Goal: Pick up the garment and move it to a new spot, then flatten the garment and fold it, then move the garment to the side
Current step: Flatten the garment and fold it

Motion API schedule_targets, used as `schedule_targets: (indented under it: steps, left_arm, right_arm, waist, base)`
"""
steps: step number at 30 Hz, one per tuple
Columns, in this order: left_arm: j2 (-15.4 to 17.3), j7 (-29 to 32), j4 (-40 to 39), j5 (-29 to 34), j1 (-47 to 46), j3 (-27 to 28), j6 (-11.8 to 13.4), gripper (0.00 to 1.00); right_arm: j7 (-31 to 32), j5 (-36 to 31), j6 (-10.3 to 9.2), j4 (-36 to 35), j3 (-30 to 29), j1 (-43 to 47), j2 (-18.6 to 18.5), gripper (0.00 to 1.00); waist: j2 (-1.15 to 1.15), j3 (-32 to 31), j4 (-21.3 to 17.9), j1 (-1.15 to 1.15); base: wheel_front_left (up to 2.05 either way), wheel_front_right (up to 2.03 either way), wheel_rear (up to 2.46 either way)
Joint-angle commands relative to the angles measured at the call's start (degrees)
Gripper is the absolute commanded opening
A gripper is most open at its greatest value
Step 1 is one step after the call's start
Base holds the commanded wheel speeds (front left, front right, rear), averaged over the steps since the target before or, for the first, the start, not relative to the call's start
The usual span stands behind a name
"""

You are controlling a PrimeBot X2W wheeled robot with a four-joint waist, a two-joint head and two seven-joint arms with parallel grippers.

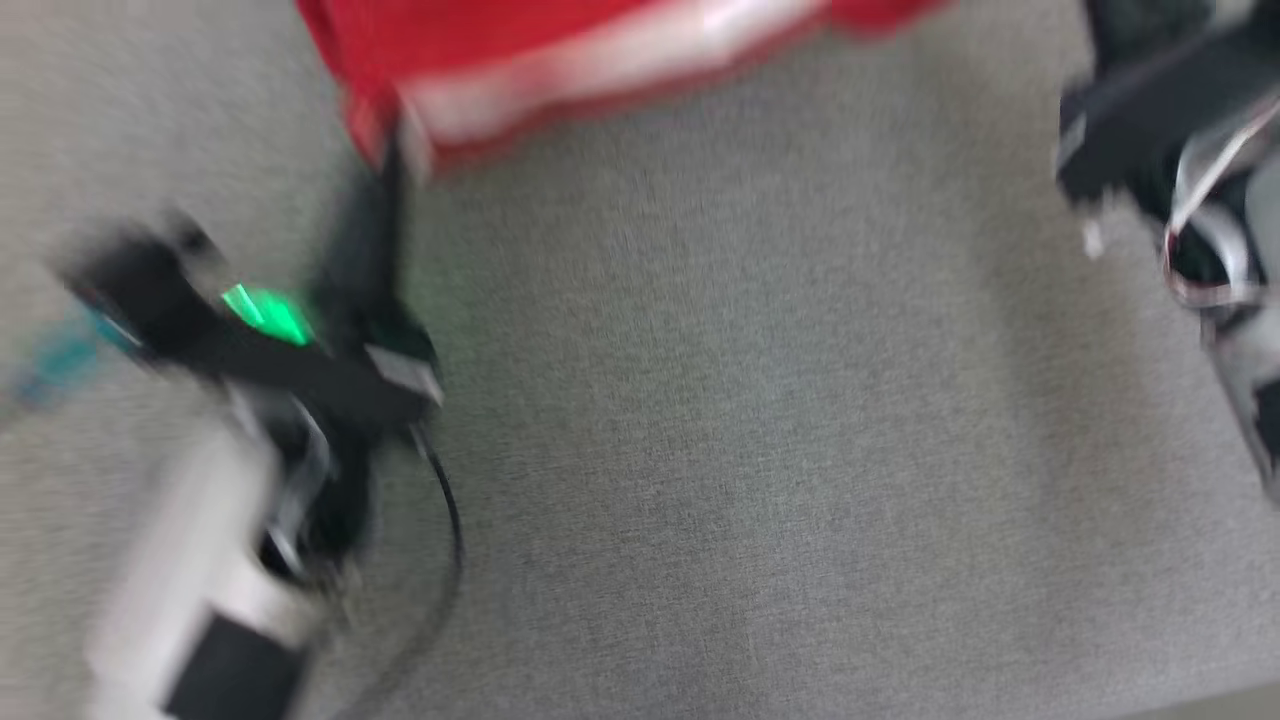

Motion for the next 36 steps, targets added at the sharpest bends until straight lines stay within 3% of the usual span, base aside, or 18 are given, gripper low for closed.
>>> schedule_targets:
  steps: [1,7,13,19,28,36]
  left_arm:
    - [0.0,0.3,0.6,-0.4,2.7,-1.0,-0.1,0.00]
    - [-1.4,2.2,6.9,-0.3,15.2,-7.0,0.8,0.00]
    - [-3.3,1.2,10.9,-2.5,21.4,-7.6,1.6,0.00]
    - [-4.1,1.3,11.1,-4.6,26.4,-7.9,1.7,0.00]
    - [-4.7,-1.8,9.0,-4.6,30.4,-7.5,2.4,0.00]
    - [-2.8,1.3,7.4,-2.5,33.9,-10.8,4.9,0.00]
  right_arm:
    - [2.5,1.1,-0.14,-0.2,-0.3,2.1,-0.8,0.00]
    - [18.2,5.7,-0.14,-6.5,-2.4,18.0,-3.4,0.00]
    - [29.1,7.5,-0.14,-13.6,-5.3,31.6,-5.3,0.00]
    - [38.2,8.0,-0.14,-21.2,-13.8,45.1,-5.4,0.00]
    - [55.1,6.2,-0.14,-34.6,-27.3,62.9,-0.5,0.00]
    - [68.1,1.6,-0.14,-41.5,-32.3,72.2,5.2,0.00]
  waist:
    - [-0.01,-7.7,3.4,0.01]
    - [-0.01,-16.7,4.8,0.01]
    - [-0.01,-22.2,4.6,0.01]
    - [-0.01,-26.5,4.3,0.01]
    - [-0.01,-28.2,3.8,0.01]
    - [-0.01,-27.0,3.1,0.01]
  base:
    - [0.00,0.00,0.00]
    - [0.00,0.00,0.00]
    - [0.00,0.00,0.00]
    - [0.00,0.00,0.00]
    - [0.00,0.00,0.00]
    - [0.00,0.00,0.00]
